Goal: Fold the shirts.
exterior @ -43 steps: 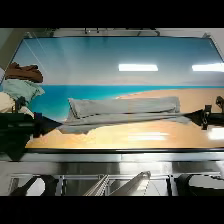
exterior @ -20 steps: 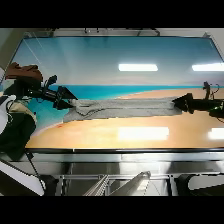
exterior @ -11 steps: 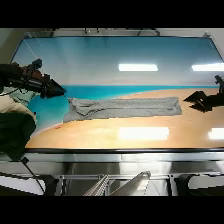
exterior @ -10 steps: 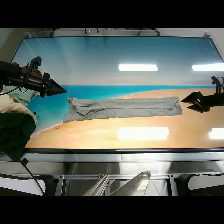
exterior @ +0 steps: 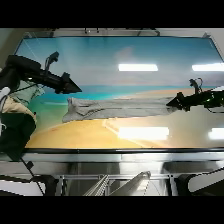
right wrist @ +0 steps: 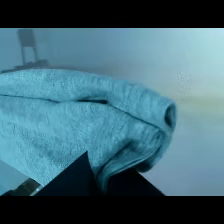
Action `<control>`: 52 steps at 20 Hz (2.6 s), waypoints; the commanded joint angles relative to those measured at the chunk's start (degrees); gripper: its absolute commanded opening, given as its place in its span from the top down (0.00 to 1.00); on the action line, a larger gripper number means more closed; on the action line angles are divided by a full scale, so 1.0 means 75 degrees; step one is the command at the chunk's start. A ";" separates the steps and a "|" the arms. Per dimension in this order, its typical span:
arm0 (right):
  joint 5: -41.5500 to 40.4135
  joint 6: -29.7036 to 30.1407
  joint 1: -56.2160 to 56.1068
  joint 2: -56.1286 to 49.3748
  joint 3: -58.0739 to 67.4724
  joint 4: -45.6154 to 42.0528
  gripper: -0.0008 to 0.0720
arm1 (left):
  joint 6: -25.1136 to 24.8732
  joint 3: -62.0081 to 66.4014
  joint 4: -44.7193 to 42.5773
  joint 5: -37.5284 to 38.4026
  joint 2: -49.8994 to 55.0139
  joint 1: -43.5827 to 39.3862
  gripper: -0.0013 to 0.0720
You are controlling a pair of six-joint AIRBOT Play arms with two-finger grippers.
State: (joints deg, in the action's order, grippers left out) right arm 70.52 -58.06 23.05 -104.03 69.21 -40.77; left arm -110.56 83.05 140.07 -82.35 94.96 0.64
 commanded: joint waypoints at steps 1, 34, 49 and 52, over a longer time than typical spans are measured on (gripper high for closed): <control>0.0029 0.0262 -0.0108 -0.0082 0.0082 0.0560 0.97 | 0.0073 0.0009 -0.0347 0.1084 0.0458 -0.1256 0.96; -0.3252 0.0259 -0.7111 -0.0119 0.1594 0.3232 0.97 | 0.0822 -0.2090 -0.1507 -0.0994 -0.3293 0.0108 0.96; 0.0592 -0.2349 -0.3016 0.1953 0.1891 -0.1172 0.10 | 0.0606 -0.3727 -0.1460 -0.0962 -0.6781 0.2215 0.96; 0.0154 -0.2433 -0.2226 0.1941 0.0370 -0.1180 0.10 | 0.0606 -0.3727 -0.1445 -0.1078 -0.7000 0.2314 0.96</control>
State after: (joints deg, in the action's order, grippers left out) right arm 72.18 -71.75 -0.12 -90.67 79.68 -43.38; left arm -105.97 55.22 129.16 -89.21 44.47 16.80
